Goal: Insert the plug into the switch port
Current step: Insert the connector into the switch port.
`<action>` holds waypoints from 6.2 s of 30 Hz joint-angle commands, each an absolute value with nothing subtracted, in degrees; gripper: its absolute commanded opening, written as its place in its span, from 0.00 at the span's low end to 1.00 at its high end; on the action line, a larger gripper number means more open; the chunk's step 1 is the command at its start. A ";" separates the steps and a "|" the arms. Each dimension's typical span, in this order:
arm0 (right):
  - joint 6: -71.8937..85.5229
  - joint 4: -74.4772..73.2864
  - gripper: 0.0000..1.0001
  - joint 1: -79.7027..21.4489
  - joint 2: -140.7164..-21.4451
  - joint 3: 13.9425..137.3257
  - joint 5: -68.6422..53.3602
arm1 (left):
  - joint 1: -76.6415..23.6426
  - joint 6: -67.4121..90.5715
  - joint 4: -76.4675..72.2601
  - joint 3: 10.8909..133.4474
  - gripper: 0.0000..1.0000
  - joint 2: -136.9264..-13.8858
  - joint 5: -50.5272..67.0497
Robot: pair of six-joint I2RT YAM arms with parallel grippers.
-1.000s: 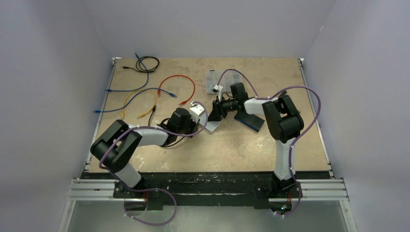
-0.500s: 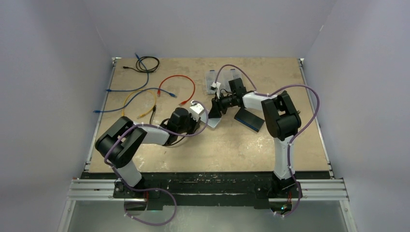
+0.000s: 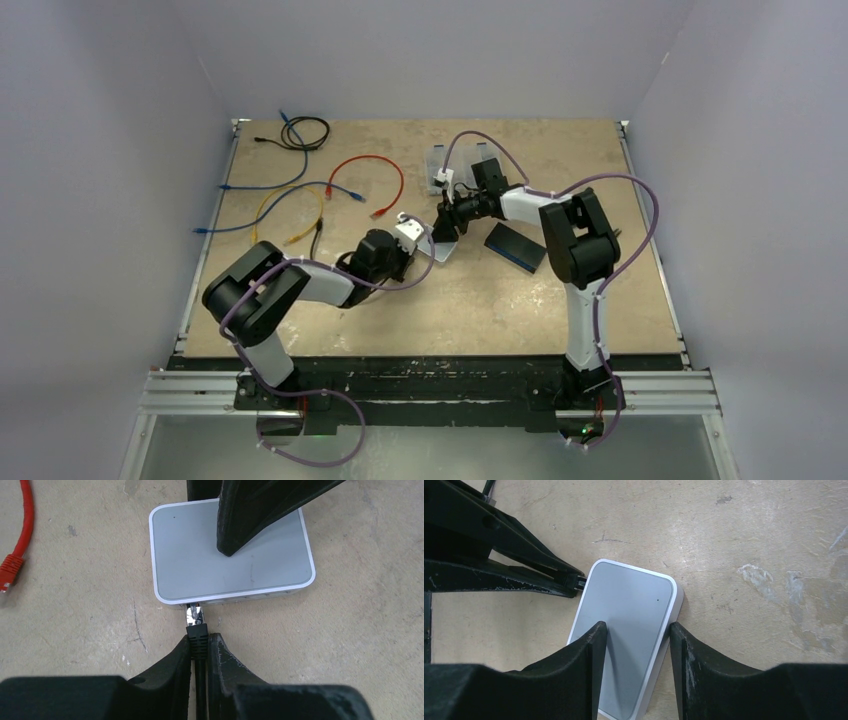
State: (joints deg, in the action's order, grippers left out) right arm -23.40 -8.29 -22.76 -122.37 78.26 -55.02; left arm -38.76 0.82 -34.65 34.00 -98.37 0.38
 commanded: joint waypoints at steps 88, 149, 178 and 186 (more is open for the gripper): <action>-12.83 -6.34 0.50 -26.00 -119.54 70.51 -49.66 | -38.20 6.80 12.04 53.53 0.18 -95.89 1.84; -38.40 -33.72 0.49 -35.29 -128.56 83.01 -67.28 | -36.91 9.98 -37.18 39.81 0.00 -90.58 -6.75; 2.03 -0.72 0.98 -17.93 -87.44 59.33 -27.83 | -36.89 8.24 -26.13 38.97 0.38 -90.41 2.93; 5.39 -8.27 0.99 -17.93 -67.73 56.81 -15.93 | -36.91 12.86 -8.81 39.39 0.55 -72.71 -7.47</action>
